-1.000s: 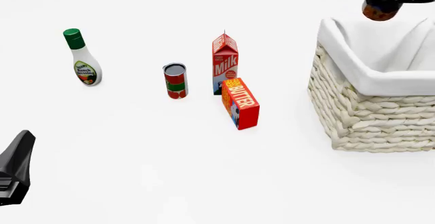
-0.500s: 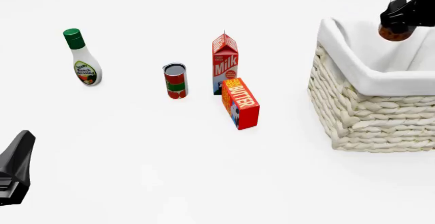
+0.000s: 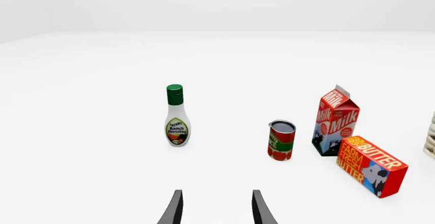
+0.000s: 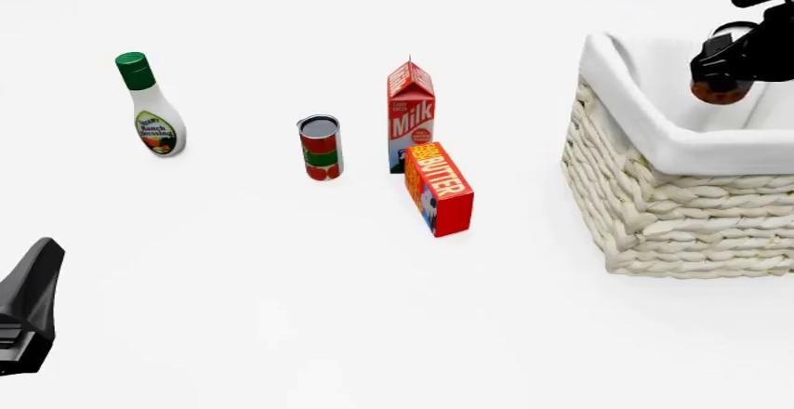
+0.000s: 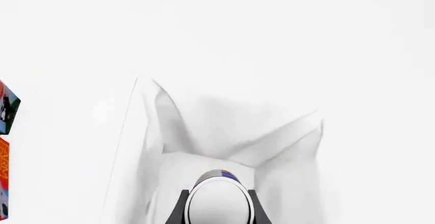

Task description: Pick the alphabet soup and place it in the basket.

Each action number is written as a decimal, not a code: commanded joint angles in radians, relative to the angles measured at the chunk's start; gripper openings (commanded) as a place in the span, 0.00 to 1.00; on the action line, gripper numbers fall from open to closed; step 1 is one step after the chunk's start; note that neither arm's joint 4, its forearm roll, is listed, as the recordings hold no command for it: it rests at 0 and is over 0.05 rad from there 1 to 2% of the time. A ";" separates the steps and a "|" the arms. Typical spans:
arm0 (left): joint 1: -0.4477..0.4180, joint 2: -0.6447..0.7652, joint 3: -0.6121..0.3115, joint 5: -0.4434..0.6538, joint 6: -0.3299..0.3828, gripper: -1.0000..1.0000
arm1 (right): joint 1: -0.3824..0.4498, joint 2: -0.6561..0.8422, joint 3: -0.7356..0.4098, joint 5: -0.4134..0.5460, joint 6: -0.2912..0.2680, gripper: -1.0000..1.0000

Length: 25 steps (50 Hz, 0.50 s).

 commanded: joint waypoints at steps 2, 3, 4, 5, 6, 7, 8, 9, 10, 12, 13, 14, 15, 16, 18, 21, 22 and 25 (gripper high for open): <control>0.000 0.000 0.000 0.000 0.000 1.00 | -0.005 0.034 0.008 -0.035 0.020 0.00; 0.000 0.000 0.000 0.000 0.000 1.00 | -0.007 0.041 0.005 -0.039 0.017 0.00; 0.000 0.000 0.000 0.000 0.000 1.00 | -0.007 0.045 0.003 -0.040 0.017 0.00; 0.000 0.000 0.000 0.000 0.000 1.00 | -0.007 0.045 0.003 -0.040 0.017 0.00; 0.000 0.000 0.000 0.000 0.000 1.00 | -0.007 0.050 -0.001 -0.040 0.017 0.00; 0.000 0.000 0.000 0.000 0.000 1.00 | -0.007 0.053 -0.004 -0.039 0.017 0.00; 0.000 0.000 0.000 0.000 0.000 1.00 | -0.005 0.055 -0.007 -0.039 0.020 0.00; 0.000 0.000 0.000 0.000 0.000 1.00 | -0.005 0.055 -0.007 -0.039 0.020 0.00; 0.000 0.000 0.000 0.000 0.000 1.00 | -0.005 0.055 -0.007 -0.039 0.020 0.00; 0.000 0.000 0.000 0.000 0.000 1.00 | 0.000 0.066 -0.014 -0.043 0.027 0.00; 0.000 0.000 0.000 0.000 0.000 1.00 | 0.000 0.068 -0.014 -0.045 0.028 0.00; 0.000 0.000 0.000 0.000 0.000 1.00 | 0.000 0.072 -0.010 -0.051 0.025 0.00; 0.000 0.000 0.000 0.000 0.000 1.00 | 0.000 0.072 -0.010 -0.051 0.025 0.00; 0.000 0.000 0.000 0.000 0.000 1.00 | -0.002 0.073 -0.004 -0.058 0.019 0.00; 0.000 0.000 0.000 0.000 0.000 1.00 | 0.000 0.078 0.001 -0.063 0.018 0.00; 0.000 0.000 0.000 0.000 0.000 1.00 | 0.000 0.086 0.003 -0.071 0.018 0.00; 0.000 0.000 0.000 0.000 0.000 1.00 | 0.000 0.089 0.005 -0.075 0.016 0.00; 0.000 0.000 0.000 0.000 0.000 1.00 | -0.001 0.102 0.006 -0.083 0.018 0.00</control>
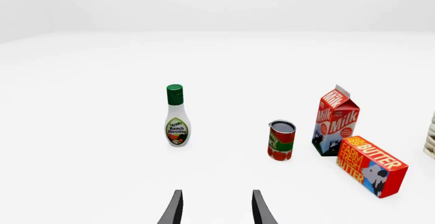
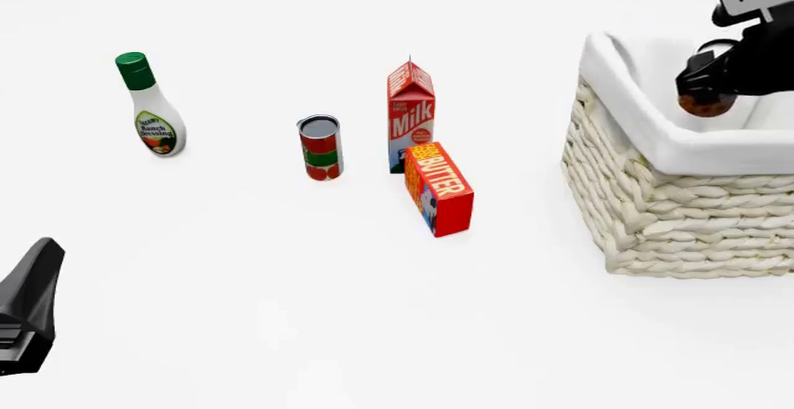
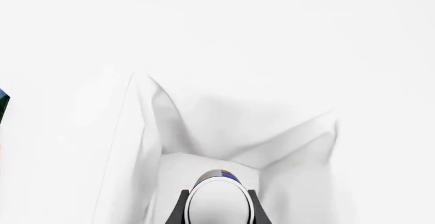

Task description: Pick the alphabet soup and place it in the basket.

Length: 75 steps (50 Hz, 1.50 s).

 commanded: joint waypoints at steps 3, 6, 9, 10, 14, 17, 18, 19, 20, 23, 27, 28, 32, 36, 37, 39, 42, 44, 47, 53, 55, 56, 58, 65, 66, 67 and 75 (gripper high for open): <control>0.000 0.000 0.000 0.000 0.000 1.00 | 0.001 0.035 0.010 -0.043 0.018 0.00; 0.000 0.000 0.000 0.000 0.000 1.00 | 0.006 0.041 0.011 -0.047 0.019 0.00; 0.000 0.000 0.000 0.000 0.000 1.00 | 0.004 0.050 0.006 -0.051 0.018 0.00; 0.000 0.000 0.000 0.000 0.000 1.00 | 0.004 0.053 0.001 -0.048 0.018 0.00; 0.000 0.000 0.000 0.000 0.000 1.00 | -0.002 0.059 -0.007 -0.048 0.014 0.00; 0.000 0.000 0.000 0.000 0.000 1.00 | -0.007 0.064 -0.005 -0.054 0.013 0.00; 0.000 0.000 0.000 0.000 0.000 1.00 | -0.008 0.066 -0.003 -0.057 0.013 0.00; 0.000 0.000 0.000 0.000 0.000 1.00 | -0.010 0.069 0.001 -0.062 0.011 0.00; 0.000 0.000 0.000 0.000 0.000 1.00 | -0.011 0.071 0.002 -0.064 0.011 0.00; 0.000 0.000 0.000 0.000 0.000 1.00 | -0.016 0.075 0.002 -0.068 0.010 0.00; 0.000 0.000 0.000 0.000 0.000 1.00 | -0.024 0.085 0.003 -0.074 0.010 0.00; 0.000 0.000 0.000 0.000 0.000 1.00 | -0.027 0.087 0.007 -0.080 0.006 0.00; 0.000 0.000 0.000 0.000 0.000 1.00 | -0.032 0.096 0.006 -0.085 0.012 0.00; 0.000 0.000 0.000 0.000 0.000 1.00 | -0.034 0.105 0.012 -0.097 0.011 0.00; 0.000 0.000 0.000 0.000 0.000 1.00 | -0.033 0.107 0.012 -0.098 0.011 0.00; 0.000 0.000 0.000 0.000 0.000 1.00 | -0.033 0.110 0.007 -0.097 0.012 0.00; 0.000 0.000 0.000 0.000 0.000 1.00 | -0.035 0.116 -0.010 -0.092 0.014 0.00; 0.000 0.000 0.000 0.000 0.000 1.00 | -0.036 0.122 -0.013 -0.092 0.015 0.00; 0.000 0.000 0.000 0.000 0.000 1.00 | -0.037 0.129 -0.012 -0.099 0.014 0.00; 0.000 0.000 0.000 0.000 0.000 1.00 | -0.056 0.136 -0.024 -0.109 0.009 1.00; 0.000 0.000 0.000 0.000 0.000 1.00 | -0.055 0.137 -0.034 -0.103 0.011 1.00; 0.000 0.000 0.000 0.000 0.000 1.00 | -0.055 0.137 -0.034 -0.103 0.011 1.00; 0.000 0.000 0.000 0.000 0.000 1.00 | -0.054 0.135 -0.041 -0.098 0.012 1.00; 0.000 0.000 0.000 0.000 0.000 1.00 | -0.058 0.120 -0.050 -0.097 0.001 1.00; 0.000 0.000 0.000 0.000 0.000 1.00 | -0.058 0.119 -0.052 -0.094 0.002 1.00; 0.000 0.000 0.000 0.000 0.000 1.00 | -0.058 0.117 -0.055 -0.090 0.004 1.00; 0.000 0.000 0.000 0.000 0.000 1.00 | -0.052 0.079 -0.065 -0.062 0.009 1.00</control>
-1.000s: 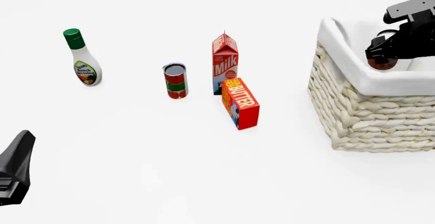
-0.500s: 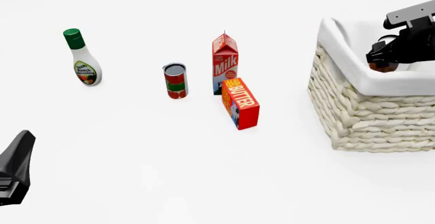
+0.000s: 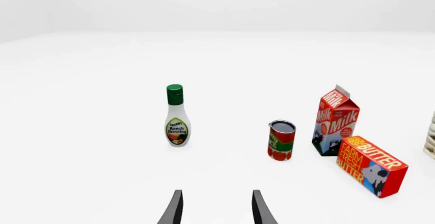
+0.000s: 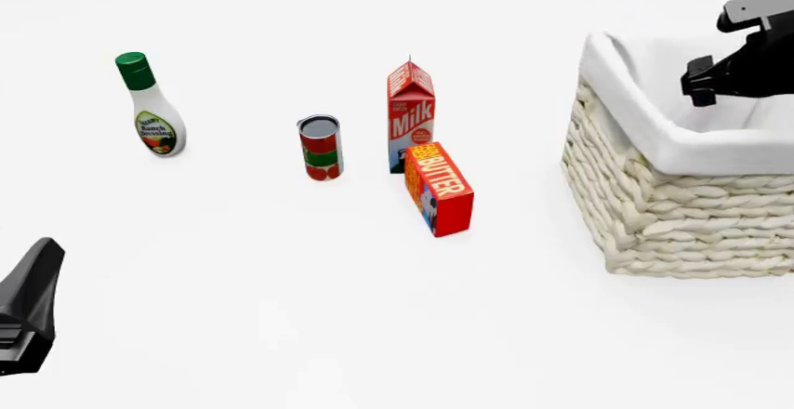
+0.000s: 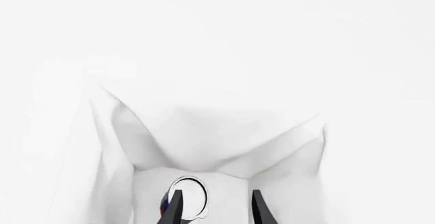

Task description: Pick the alphabet soup and place it in the basket.

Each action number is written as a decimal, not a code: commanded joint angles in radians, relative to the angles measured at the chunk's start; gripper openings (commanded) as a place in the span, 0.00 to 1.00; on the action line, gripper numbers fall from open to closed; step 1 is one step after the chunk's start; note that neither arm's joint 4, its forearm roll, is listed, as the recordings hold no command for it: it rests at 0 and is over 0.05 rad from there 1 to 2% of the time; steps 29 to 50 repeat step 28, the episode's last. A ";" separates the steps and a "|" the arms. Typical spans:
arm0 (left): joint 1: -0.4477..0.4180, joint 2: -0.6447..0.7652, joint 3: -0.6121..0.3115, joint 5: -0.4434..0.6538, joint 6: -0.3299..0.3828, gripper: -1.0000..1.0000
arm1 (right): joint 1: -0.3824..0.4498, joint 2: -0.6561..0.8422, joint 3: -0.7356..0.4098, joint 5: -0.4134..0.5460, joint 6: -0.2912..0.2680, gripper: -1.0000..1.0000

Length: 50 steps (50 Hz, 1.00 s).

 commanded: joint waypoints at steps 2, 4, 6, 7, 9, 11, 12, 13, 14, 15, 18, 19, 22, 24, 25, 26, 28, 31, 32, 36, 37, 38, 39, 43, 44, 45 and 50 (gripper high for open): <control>0.000 0.000 0.000 0.000 0.000 1.00 | 0.007 -0.053 -0.014 0.034 0.006 1.00; 0.000 0.000 0.000 0.000 0.000 1.00 | 0.011 -0.068 -0.011 0.040 0.004 1.00; 0.000 0.000 0.000 0.000 0.000 1.00 | 0.020 -0.094 -0.009 0.053 0.008 1.00; 0.000 0.000 0.000 0.000 0.000 1.00 | 0.024 -0.105 -0.008 0.058 0.008 1.00; 0.000 0.000 0.000 0.000 0.000 1.00 | 0.037 -0.134 -0.006 0.075 0.013 1.00; 0.000 0.000 0.000 0.000 0.000 1.00 | 0.051 -0.170 -0.001 0.090 0.019 1.00; 0.000 0.000 0.000 0.000 0.000 1.00 | 0.057 -0.185 -0.002 0.101 0.024 1.00; 0.000 0.000 0.000 0.000 0.000 1.00 | 0.057 -0.185 -0.002 0.101 0.024 1.00; 0.000 0.000 0.000 0.000 0.000 1.00 | 0.073 -0.224 0.002 0.122 0.030 1.00; 0.000 0.000 0.000 0.000 0.000 1.00 | 0.073 -0.224 0.002 0.122 0.030 1.00; 0.000 0.000 0.000 0.000 0.000 1.00 | 0.100 -0.282 0.013 0.152 0.035 1.00; 0.000 0.000 0.000 0.000 0.000 1.00 | 0.110 -0.301 0.015 0.161 0.039 1.00; 0.000 0.000 0.000 0.000 0.000 1.00 | 0.143 -0.363 0.014 0.200 0.055 1.00; 0.000 0.000 0.000 0.000 0.000 1.00 | 0.168 -0.407 0.005 0.230 0.064 1.00; 0.000 0.000 0.000 0.000 0.000 1.00 | 0.168 -0.407 0.005 0.230 0.064 1.00; 0.000 0.000 0.000 0.000 0.000 1.00 | 0.185 -0.429 -0.002 0.250 0.071 1.00; 0.000 0.000 0.000 0.000 0.000 1.00 | 0.203 -0.462 -0.011 0.268 0.074 1.00; 0.000 0.000 0.000 0.000 0.000 1.00 | 0.203 -0.462 -0.011 0.268 0.074 1.00; 0.000 0.000 0.000 0.000 0.000 1.00 | 0.203 -0.462 -0.011 0.268 0.074 1.00; 0.000 0.000 0.000 0.000 0.000 1.00 | 0.203 -0.462 -0.011 0.268 0.074 1.00; 0.000 0.000 0.000 0.000 0.000 1.00 | 0.203 -0.462 -0.011 0.268 0.074 1.00; 0.000 0.000 0.000 0.000 0.000 1.00 | 0.203 -0.462 -0.011 0.268 0.074 1.00; 0.000 0.000 0.000 0.000 0.000 1.00 | 0.203 -0.462 -0.011 0.268 0.074 1.00; 0.000 0.000 0.000 0.000 0.000 1.00 | 0.203 -0.462 -0.011 0.268 0.074 1.00; 0.000 0.000 0.000 0.000 0.000 1.00 | 0.203 -0.462 -0.011 0.268 0.074 1.00; 0.000 0.000 0.000 0.000 0.000 1.00 | 0.203 -0.462 -0.011 0.268 0.074 1.00; 0.000 0.000 0.000 0.000 0.000 1.00 | 0.203 -0.462 -0.011 0.268 0.074 1.00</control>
